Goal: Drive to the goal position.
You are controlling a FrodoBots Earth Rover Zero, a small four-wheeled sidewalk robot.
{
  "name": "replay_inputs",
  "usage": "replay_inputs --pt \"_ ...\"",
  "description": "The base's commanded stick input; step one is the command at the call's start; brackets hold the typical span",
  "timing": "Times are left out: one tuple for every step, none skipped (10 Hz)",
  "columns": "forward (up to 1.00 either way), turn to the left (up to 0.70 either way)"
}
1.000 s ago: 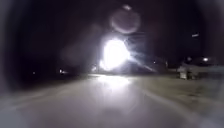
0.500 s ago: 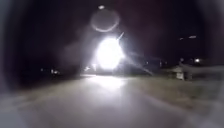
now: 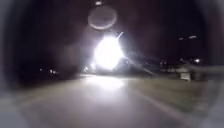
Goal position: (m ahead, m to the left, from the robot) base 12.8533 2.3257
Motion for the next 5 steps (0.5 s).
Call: replay_inputs --pt "1.00 0.00" --pt "1.00 0.02" --pt "1.00 0.07" --pt "1.00 0.20" --pt "1.00 0.35"
